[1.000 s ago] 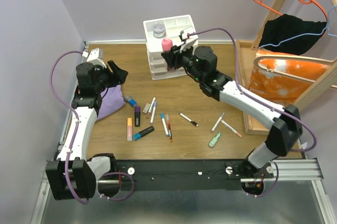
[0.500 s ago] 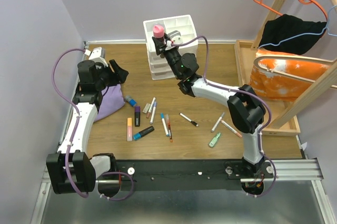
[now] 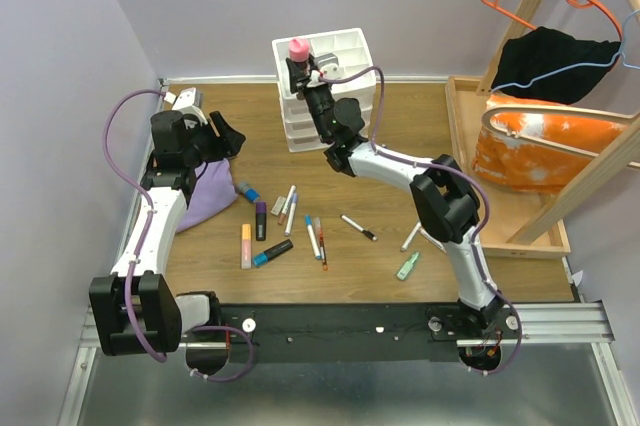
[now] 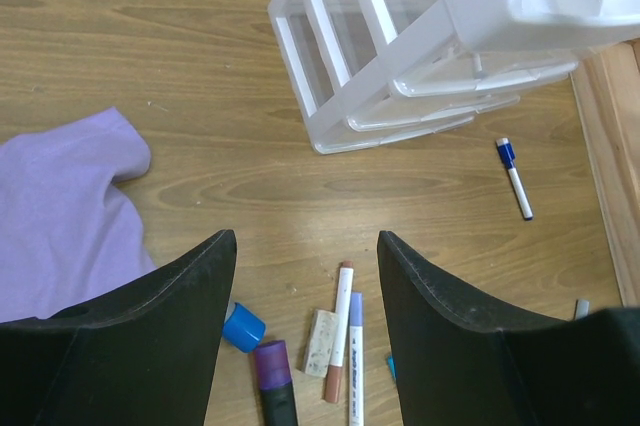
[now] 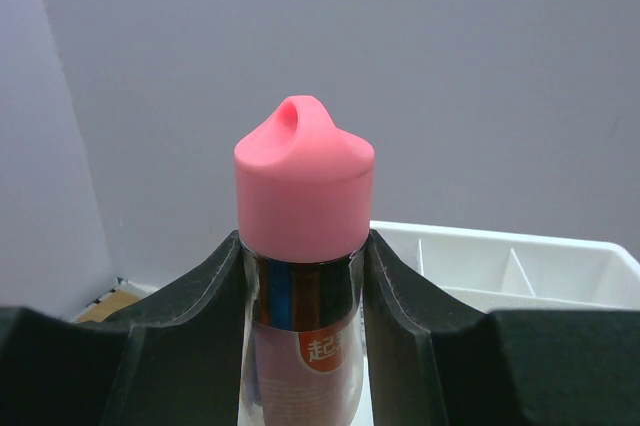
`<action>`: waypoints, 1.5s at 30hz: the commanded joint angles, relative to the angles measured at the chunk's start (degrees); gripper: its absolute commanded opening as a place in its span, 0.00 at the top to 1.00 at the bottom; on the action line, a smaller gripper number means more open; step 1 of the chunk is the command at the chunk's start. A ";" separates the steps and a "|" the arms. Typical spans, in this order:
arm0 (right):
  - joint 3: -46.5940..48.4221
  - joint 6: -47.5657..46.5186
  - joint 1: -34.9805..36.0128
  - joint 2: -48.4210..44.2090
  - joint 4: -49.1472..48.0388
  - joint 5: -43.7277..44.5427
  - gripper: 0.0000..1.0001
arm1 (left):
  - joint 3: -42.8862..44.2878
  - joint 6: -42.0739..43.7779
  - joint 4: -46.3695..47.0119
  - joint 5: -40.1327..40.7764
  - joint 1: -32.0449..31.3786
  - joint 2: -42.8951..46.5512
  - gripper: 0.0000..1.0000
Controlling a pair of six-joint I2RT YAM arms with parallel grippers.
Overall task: Sort the stationery into containers
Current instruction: Place the stationery in the storage box.
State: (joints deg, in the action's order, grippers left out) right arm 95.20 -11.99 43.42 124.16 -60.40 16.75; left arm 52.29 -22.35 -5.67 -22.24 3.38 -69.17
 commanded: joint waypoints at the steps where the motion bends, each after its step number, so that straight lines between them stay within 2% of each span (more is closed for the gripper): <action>1: 6.13 0.91 -0.96 4.76 -0.77 3.72 0.99 | 2.11 0.29 0.75 -1.14 0.40 -0.44 0.32; 15: 12.20 1.53 -1.93 10.49 1.25 4.96 0.98 | 2.11 0.55 0.57 -0.96 0.40 -1.06 0.32; 21: 13.96 1.79 -1.93 11.19 3.53 6.18 0.83 | 1.67 0.38 1.19 -0.96 0.40 -0.80 0.32; 25: 13.00 1.88 -1.93 10.67 3.45 6.98 0.67 | 1.32 0.29 1.10 -0.88 0.40 -0.44 0.32; 32: 11.77 2.67 -1.85 8.74 4.94 7.15 0.55 | 0.44 -0.15 1.37 -0.88 0.40 0.61 0.31; 37: 10.63 3.02 -1.85 7.50 6.79 6.63 0.40 | 0.18 -0.15 1.63 -0.96 0.49 1.31 0.29; 39: 10.01 3.20 -1.76 6.80 7.05 6.63 0.38 | 0.09 -0.15 1.72 -1.05 0.40 1.58 0.28; 40: 9.75 3.20 -1.93 6.62 7.05 6.54 0.35 | 0.00 -0.15 1.80 -1.05 0.49 1.75 0.23; 41: 9.40 3.11 -1.85 6.36 7.23 6.45 0.34 | 0.00 -0.24 1.89 -1.14 0.49 1.75 0.22; 45: 8.43 2.76 -1.58 4.52 7.84 6.71 0.33 | 0.18 -0.50 2.07 -1.05 0.49 2.28 0.21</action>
State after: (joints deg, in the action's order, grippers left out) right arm 105.23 -9.08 41.52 132.86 -53.34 22.33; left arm 52.80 -22.55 -5.19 -22.52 3.42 -68.66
